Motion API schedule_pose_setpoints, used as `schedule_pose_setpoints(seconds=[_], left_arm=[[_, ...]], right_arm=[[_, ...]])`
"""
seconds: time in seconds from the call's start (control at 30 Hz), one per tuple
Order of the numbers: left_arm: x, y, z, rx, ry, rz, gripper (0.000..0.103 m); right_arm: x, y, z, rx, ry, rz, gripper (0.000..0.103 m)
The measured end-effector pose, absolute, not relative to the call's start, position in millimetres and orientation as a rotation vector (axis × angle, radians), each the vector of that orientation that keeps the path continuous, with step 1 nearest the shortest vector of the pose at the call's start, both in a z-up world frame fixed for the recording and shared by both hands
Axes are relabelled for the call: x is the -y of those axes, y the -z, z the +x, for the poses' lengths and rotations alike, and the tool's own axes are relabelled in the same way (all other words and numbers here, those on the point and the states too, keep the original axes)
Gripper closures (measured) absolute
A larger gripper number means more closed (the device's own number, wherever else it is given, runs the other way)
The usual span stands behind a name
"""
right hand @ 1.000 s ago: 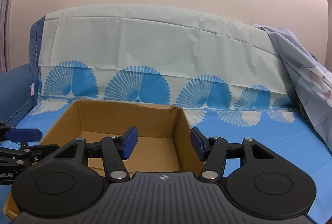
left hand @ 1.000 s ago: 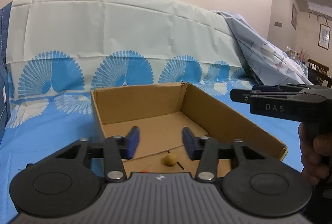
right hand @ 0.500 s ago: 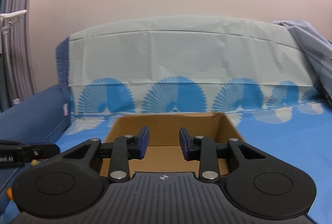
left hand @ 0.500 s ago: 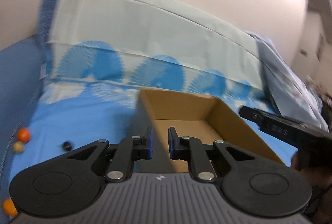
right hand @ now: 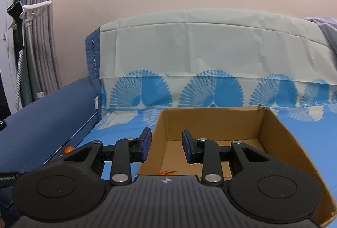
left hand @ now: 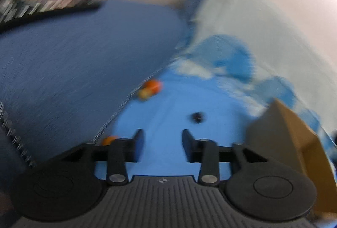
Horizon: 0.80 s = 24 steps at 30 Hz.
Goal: Organize fruits
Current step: 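Grasp another orange tangerine with the left gripper while the right gripper moves toward the dark plum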
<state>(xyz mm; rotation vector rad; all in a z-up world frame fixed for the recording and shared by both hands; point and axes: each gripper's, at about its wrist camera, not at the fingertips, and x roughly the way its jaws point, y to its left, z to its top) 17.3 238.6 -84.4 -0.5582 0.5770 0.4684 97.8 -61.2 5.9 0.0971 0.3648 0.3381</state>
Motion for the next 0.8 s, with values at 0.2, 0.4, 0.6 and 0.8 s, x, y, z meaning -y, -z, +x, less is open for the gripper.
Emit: schedule_pose_setpoints(seconds=[0.2, 0.4, 0.6, 0.8], left_arm=[[-245.1, 103.6, 39.1, -0.720, -0.692, -0.482, 0.046], [-244.5, 114.7, 65.8, -0.804, -0.762, -0.390, 0.065], [-224.3, 96.4, 75.4, -0.753, -0.579, -0.297, 0.066], [-228.2, 75.9, 91.4, -0.750, -0.075, -0.055, 0.065]], right_arm=[[54.7, -4.7, 98.2, -0.378, -0.354, 0.087, 0.070], [46.3, -2.5, 97.7, -0.393, -0.382, 0.061, 0.070], [22.2, -1.6, 88.1, -0.378, -0.451, -0.007, 0.069], [-23.1, 3.0, 62.2, -0.346, -0.601, -0.112, 0.069]])
